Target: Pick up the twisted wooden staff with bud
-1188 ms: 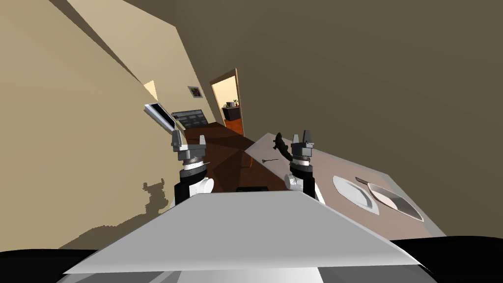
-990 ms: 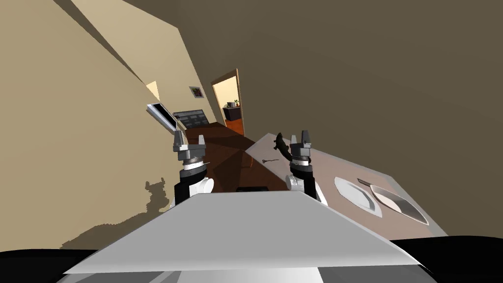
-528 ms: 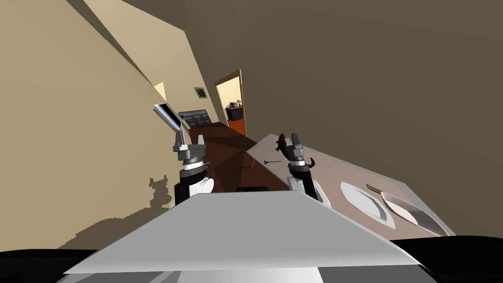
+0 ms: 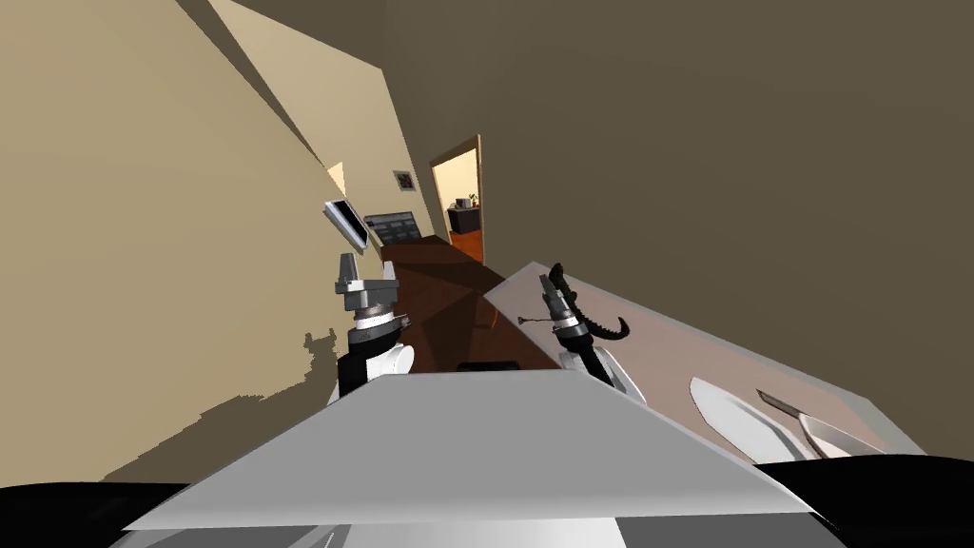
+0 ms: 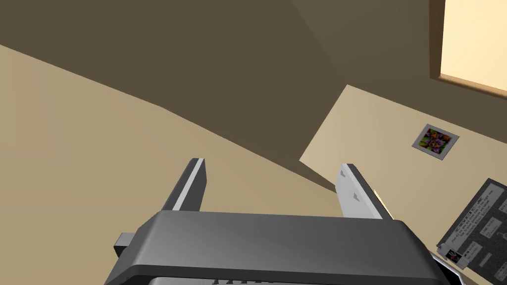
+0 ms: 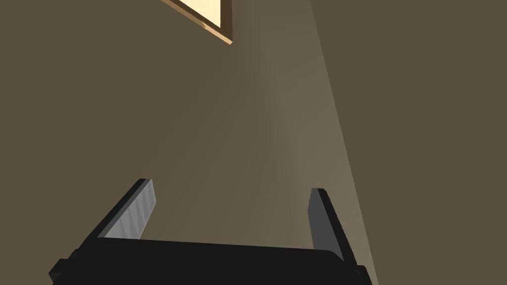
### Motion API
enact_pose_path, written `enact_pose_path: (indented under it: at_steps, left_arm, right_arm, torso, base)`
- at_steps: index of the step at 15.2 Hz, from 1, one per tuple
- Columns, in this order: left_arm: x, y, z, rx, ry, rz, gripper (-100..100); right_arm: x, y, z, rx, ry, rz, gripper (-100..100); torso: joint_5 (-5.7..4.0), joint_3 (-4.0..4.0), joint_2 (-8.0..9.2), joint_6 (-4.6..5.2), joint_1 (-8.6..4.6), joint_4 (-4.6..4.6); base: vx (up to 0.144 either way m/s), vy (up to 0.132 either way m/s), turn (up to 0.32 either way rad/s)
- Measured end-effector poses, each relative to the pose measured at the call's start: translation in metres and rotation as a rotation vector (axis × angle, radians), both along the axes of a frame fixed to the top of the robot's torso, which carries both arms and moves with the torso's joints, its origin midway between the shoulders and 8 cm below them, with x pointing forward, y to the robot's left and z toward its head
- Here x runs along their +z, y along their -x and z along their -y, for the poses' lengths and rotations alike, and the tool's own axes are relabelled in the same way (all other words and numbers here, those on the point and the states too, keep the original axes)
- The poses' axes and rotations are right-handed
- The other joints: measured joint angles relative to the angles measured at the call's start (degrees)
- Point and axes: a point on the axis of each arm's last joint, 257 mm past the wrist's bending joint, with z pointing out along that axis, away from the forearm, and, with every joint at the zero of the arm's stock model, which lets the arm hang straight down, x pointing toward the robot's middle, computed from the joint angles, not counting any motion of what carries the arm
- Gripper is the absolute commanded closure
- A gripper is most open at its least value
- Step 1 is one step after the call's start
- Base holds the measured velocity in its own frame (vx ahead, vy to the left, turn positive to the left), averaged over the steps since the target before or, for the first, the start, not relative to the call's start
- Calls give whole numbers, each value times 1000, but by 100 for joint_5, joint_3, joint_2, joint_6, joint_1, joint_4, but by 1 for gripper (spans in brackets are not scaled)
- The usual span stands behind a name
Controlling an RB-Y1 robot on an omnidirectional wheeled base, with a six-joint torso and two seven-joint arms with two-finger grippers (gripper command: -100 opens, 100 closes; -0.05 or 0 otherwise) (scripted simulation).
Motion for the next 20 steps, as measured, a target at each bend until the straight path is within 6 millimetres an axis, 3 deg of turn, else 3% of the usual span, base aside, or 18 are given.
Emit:
enact_pose_path:
  at_steps: [8, 20]
  left_arm:
    - [0, 0, 0, 0, 0, 0, 0]
    - [0, 0, 0, 0, 0, 0, 0]
  right_arm:
    - [-99, 1, -18, 54, 240, -205, -100]
    - [-264, 53, -8, 145, 618, -507, -100]
  torso:
    - [0, -1, -2, -1, 1, 0]
    - [0, -1, -1, 1, -2, 0]
  base:
    - [64, -2, 176]
    - [68, -8, 189]
